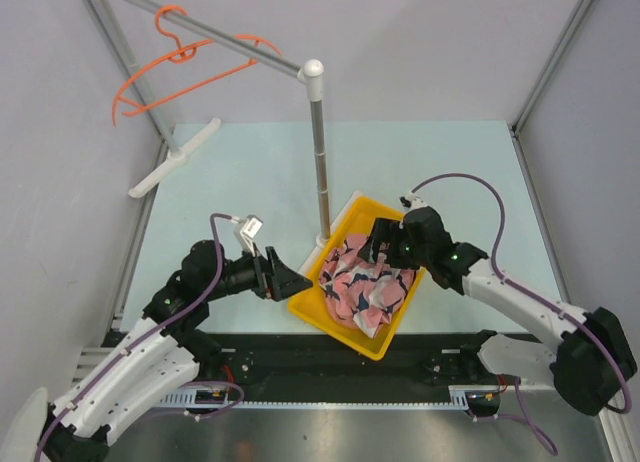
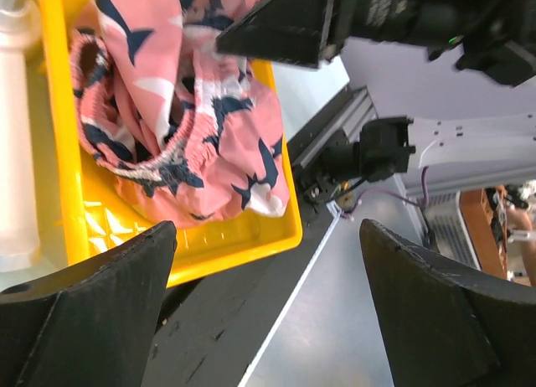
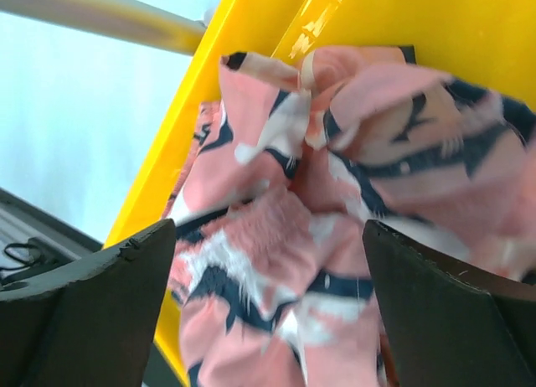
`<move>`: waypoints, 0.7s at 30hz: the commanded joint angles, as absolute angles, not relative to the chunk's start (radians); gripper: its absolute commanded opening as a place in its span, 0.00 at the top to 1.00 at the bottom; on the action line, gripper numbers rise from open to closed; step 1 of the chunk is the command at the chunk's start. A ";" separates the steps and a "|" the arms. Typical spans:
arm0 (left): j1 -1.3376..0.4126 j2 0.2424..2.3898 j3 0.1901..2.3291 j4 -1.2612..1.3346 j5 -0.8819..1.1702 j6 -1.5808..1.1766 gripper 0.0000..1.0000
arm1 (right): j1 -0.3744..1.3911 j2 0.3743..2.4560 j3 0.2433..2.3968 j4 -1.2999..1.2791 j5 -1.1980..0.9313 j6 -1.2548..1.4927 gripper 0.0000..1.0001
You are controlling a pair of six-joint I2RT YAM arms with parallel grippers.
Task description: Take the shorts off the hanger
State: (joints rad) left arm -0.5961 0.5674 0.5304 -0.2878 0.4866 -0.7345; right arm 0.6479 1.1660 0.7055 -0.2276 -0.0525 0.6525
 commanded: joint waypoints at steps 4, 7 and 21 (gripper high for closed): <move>-0.712 0.600 0.543 -0.242 0.391 -0.735 0.04 | 0.646 0.954 0.736 -0.481 -0.029 0.712 0.00; -0.733 0.603 0.526 -0.230 0.388 -0.733 0.04 | 0.646 0.876 0.735 -0.546 -0.008 0.716 0.00; -0.767 0.502 0.436 -0.120 0.460 -0.721 0.00 | 0.652 0.424 0.480 -0.520 0.011 0.937 0.00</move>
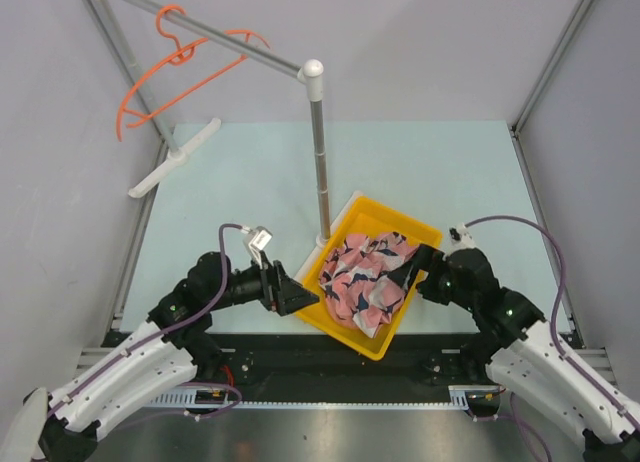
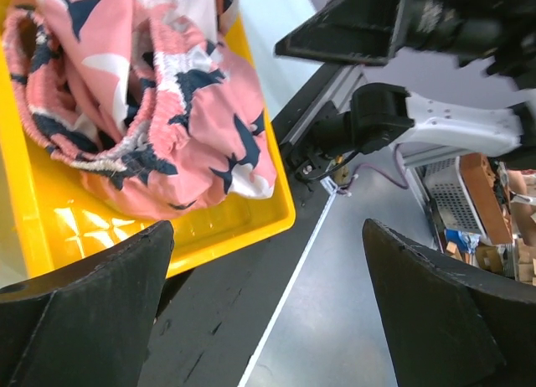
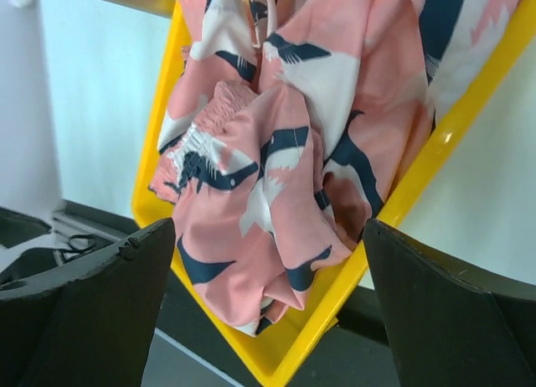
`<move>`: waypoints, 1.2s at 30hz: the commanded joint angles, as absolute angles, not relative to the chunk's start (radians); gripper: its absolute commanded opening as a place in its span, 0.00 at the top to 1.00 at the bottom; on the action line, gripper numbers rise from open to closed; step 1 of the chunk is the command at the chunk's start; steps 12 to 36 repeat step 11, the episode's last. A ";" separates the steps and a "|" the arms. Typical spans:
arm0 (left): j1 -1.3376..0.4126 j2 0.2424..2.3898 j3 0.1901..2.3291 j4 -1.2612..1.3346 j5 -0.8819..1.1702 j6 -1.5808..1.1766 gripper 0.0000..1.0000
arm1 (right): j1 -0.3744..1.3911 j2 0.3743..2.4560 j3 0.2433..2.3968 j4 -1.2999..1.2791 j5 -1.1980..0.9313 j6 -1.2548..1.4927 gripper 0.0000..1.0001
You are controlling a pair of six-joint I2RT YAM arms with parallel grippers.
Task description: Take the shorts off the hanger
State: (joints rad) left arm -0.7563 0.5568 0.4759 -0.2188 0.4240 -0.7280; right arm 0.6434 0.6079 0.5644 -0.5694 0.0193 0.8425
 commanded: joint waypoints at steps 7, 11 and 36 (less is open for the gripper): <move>-0.770 0.428 0.359 -0.012 0.517 -0.776 0.00 | 0.650 0.086 0.390 -0.522 0.009 0.988 0.00; -0.773 0.405 0.345 0.058 0.583 -0.811 0.00 | 0.650 0.040 0.370 -0.462 -0.054 1.015 0.00; -0.773 0.405 0.345 0.058 0.583 -0.811 0.00 | 0.650 0.040 0.370 -0.462 -0.054 1.015 0.00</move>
